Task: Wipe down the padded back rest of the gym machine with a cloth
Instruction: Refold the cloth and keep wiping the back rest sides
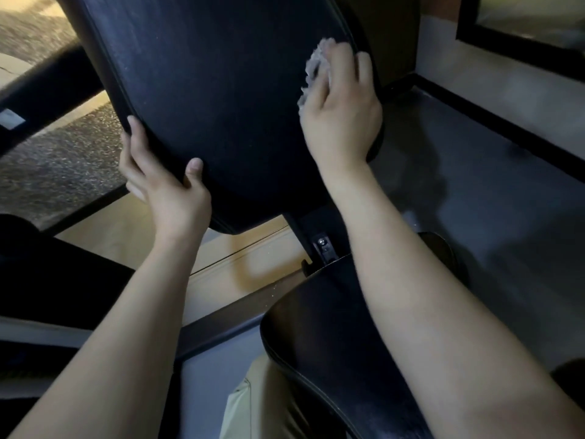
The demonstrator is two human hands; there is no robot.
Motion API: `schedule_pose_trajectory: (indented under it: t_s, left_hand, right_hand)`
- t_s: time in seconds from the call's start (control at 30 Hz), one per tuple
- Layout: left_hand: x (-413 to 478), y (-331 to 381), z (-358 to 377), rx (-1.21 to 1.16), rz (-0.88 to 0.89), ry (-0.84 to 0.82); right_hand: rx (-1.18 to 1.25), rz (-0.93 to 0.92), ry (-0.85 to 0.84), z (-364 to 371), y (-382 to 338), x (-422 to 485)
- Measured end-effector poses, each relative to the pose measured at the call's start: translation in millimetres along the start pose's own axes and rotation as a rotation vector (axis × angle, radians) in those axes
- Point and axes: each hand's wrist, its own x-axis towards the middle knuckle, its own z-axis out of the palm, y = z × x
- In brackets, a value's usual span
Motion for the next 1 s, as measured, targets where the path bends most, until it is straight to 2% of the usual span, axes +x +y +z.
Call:
schedule_pose_trajectory:
  t_s: [0.1,0.2,0.33,0.47,0.53,0.6,0.67,0.83,1.0]
  left_hand:
    - [0,2,-4,-0.006,-0.024,-0.014]
    - [1,1,-7,-0.058,-0.031,-0.031]
    - [-1,5,-9,-0.224,-0.185,-0.034]
    - [6,-9,-11,-0.446,-0.274,-0.129]
    - [11,-19,-11,-0.506,-0.327,-0.183]
    - [13,-23,-11,-0.527,-0.333,-0.192]
    - [14,-24,-11,-0.547,-0.334,-0.197]
    - [19,-24,-17,-0.518,-0.332,-0.230]
    - [30,-16,-22,-0.387,-0.307,-0.287]
  right_hand:
    - [0.053,0.096,0.036,5,-14,-6]
    - [0.097,0.049,-0.036,6,-19,-35]
    - [0.093,-0.059,-0.128,3,-16,-39]
    - [0.089,0.103,-0.031,5,-17,-25]
    - [0.103,0.063,-0.087,7,-30,-39]
    - [0.127,-0.095,-0.192,8,-41,-57]
    - [0.125,-0.154,-0.228,6,-39,-54]
    - [0.056,0.098,-0.048,5,-26,-24]
    - [0.145,-0.142,-0.240,9,-41,-53]
